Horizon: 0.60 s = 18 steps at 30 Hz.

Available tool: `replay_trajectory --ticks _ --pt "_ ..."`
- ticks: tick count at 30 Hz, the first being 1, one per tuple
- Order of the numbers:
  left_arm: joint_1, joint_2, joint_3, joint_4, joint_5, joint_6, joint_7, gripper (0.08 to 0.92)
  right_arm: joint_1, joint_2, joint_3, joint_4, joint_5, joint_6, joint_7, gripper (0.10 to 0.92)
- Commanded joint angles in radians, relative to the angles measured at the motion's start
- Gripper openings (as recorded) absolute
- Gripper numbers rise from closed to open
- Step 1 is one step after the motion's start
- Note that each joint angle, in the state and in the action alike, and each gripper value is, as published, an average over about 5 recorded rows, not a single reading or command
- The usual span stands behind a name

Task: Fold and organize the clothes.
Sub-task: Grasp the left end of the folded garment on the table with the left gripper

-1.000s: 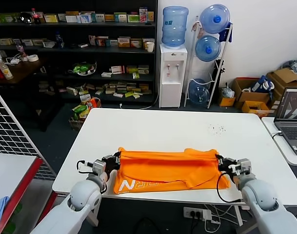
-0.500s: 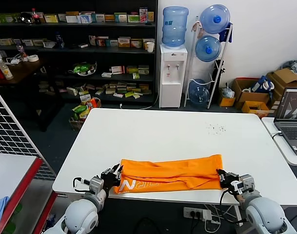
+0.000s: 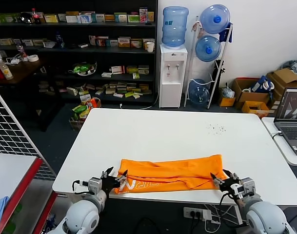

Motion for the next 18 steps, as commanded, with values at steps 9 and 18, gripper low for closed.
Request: replay_trajectory --ticks 9,18 --pt "-0.011 -0.021 0.003 0.046 -0.115 0.027 -0.008 0.524 -0.015 0.003 0.003 0.019 -0.003 0.000 0.004 0.822" --pt "-0.016 -0.012 -0.006 0.048 -0.094 0.015 0.003 0.264 -0.008 0.022 -0.001 0.025 -0.019 0.056 0.018 0.823"
